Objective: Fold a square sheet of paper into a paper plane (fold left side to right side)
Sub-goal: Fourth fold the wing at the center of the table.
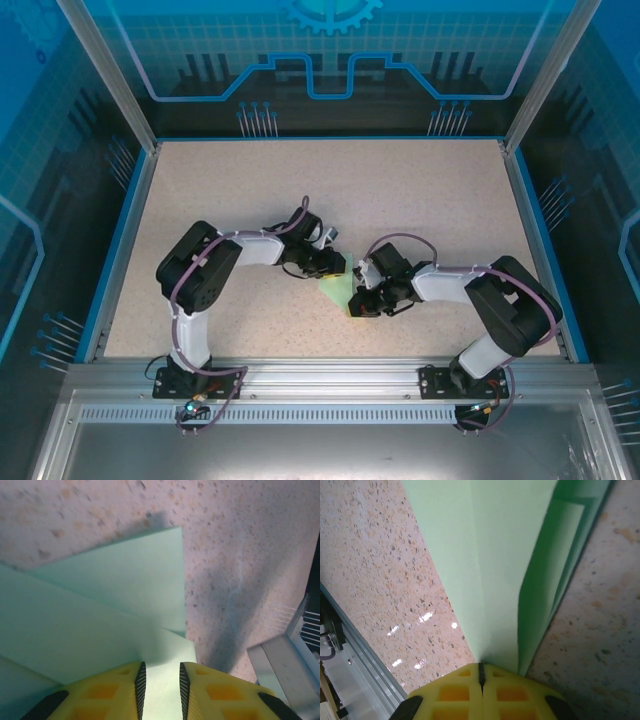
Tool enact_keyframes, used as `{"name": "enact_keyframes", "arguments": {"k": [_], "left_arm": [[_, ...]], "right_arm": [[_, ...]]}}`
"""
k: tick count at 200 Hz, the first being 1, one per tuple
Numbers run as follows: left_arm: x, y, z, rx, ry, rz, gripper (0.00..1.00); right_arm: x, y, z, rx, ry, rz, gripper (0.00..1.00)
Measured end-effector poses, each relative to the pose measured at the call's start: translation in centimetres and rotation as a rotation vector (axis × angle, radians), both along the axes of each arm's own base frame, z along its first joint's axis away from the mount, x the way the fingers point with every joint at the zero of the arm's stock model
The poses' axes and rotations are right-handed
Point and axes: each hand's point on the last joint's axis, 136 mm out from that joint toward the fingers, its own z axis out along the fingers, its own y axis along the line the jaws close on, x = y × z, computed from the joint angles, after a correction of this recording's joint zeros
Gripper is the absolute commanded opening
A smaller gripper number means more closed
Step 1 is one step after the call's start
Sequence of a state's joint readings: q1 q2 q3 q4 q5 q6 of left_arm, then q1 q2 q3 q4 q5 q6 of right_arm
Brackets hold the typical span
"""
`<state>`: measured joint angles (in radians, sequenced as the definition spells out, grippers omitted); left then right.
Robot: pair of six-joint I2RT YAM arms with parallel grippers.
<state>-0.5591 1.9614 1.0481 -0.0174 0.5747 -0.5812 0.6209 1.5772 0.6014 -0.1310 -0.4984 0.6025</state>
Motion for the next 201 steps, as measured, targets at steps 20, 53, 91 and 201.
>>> {"name": "enact_keyframes", "arguments": {"k": [20,53,91,201], "left_arm": [[0.2,0.1,-0.1,0.009,0.005,0.005,0.27],[0.4,0.4,-0.2,0.015,0.026,0.027,0.27],[0.5,0.4,-0.3,0.010,0.053,0.034,0.26],[1.0,0.8,-0.2,0.003,0.066,0.057,0.26]], "right_arm": [[0.0,0.0,0.0,-0.001,0.001,0.000,0.00],[-0.4,-0.3,0.1,-0.006,0.006,0.001,0.00],[-1.9,-1.2,0.1,-0.019,0.024,0.007,0.00],[1.5,0.4,5.9,0.079,-0.121,-0.041,0.00]]}}
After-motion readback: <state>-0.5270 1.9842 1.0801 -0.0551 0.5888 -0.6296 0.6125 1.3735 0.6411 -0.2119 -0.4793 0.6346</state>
